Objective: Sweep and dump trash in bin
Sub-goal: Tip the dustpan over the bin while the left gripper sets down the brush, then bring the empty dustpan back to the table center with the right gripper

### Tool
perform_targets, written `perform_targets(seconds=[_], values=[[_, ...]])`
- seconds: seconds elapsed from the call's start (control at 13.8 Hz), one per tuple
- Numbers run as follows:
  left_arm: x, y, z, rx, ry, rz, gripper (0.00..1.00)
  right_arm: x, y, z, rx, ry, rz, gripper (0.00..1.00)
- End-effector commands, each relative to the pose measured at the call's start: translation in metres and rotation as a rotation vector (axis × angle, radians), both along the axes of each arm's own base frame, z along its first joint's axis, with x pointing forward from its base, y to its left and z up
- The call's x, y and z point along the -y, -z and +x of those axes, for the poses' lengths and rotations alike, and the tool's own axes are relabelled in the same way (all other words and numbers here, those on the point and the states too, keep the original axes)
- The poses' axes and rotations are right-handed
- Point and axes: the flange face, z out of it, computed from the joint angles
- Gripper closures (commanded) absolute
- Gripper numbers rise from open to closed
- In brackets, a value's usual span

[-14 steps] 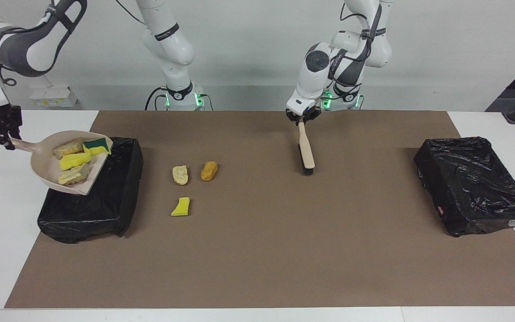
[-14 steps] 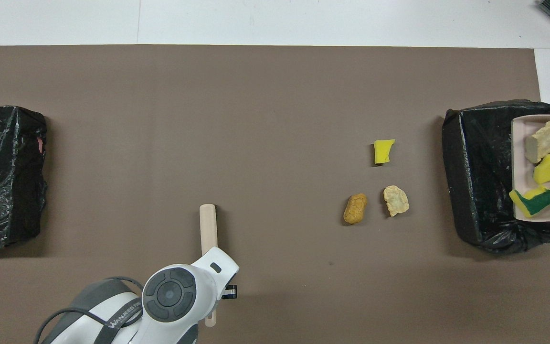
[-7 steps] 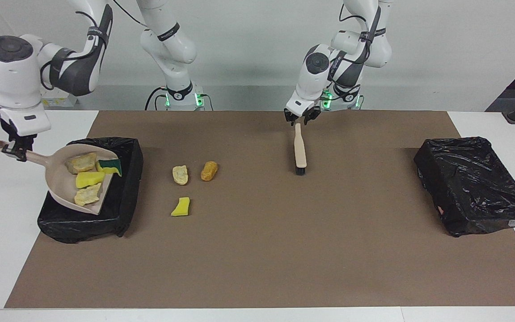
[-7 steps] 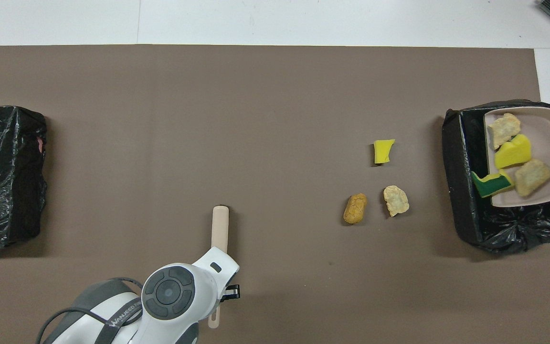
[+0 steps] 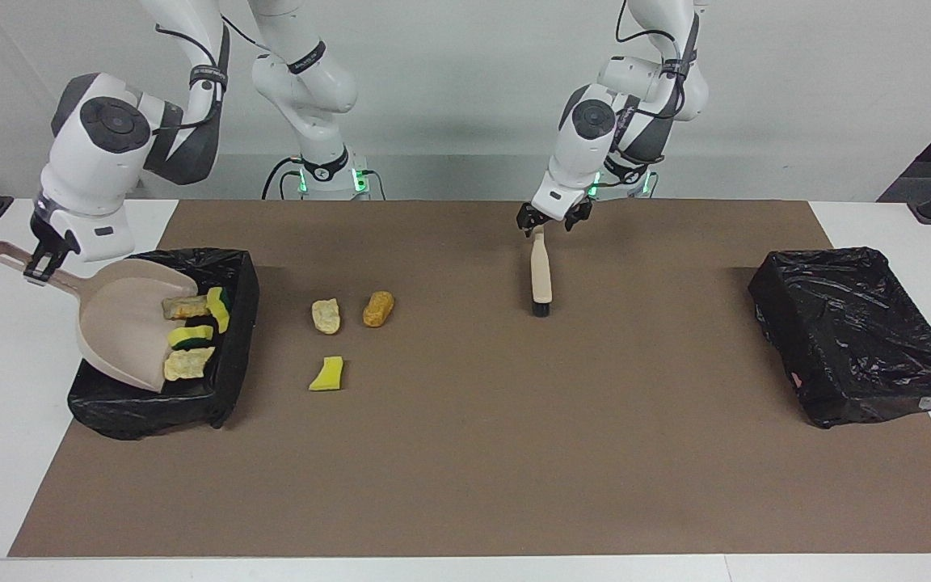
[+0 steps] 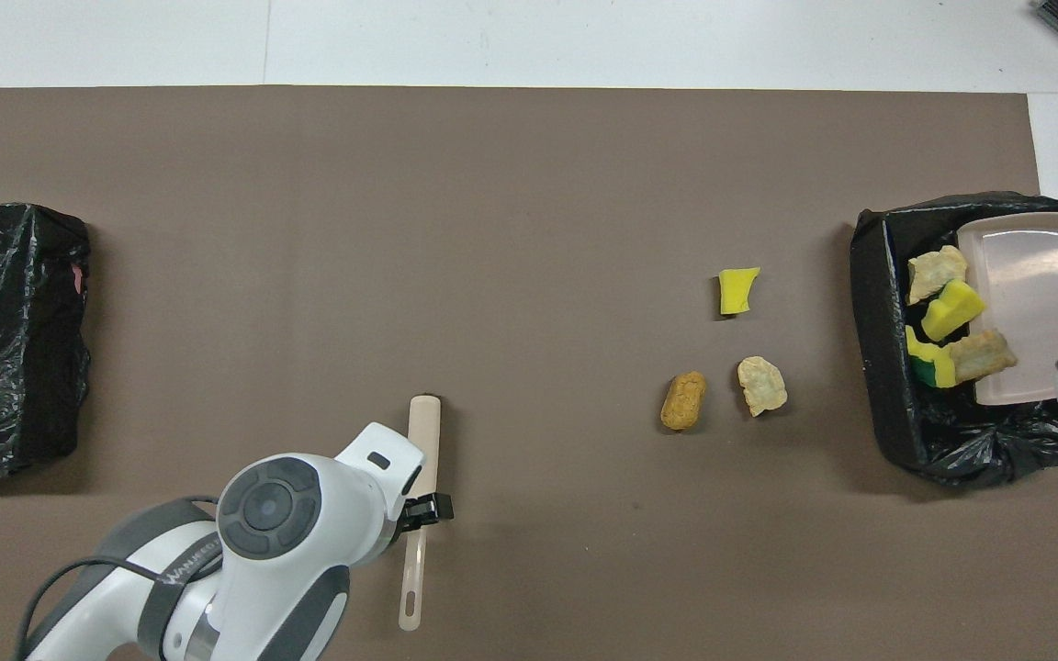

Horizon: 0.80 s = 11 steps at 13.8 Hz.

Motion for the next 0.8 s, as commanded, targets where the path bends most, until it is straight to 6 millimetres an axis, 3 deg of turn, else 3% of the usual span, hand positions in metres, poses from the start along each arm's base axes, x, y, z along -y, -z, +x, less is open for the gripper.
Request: perform_targets(seconds=[0.0, 0.22, 0.36, 0.58, 0.72], values=[[-0.023, -0.003, 0.040, 0.016, -0.050, 0.000, 0.00, -0.005, -0.034, -0.012, 0.020, 0.005, -0.084, 1.00], [-0.065, -0.014, 0.072, 0.073, -0.003, 0.031, 0.00, -0.007, -0.068, -0.017, 0.037, -0.014, -0.102, 1.00], [-0.099, -0.022, 0.089, 0.096, 0.026, 0.018, 0.00, -0.008, -0.077, -0.020, 0.056, -0.012, -0.090, 1.00], [-0.154, -0.056, 0.116, 0.091, 0.074, 0.006, 0.00, -0.019, -0.082, -0.021, 0.098, 0.047, 0.029, 1.00], [-0.190, -0.078, 0.126, 0.069, 0.126, 0.029, 0.00, -0.047, -0.075, -0.016, 0.163, 0.095, 0.130, 1.00]])
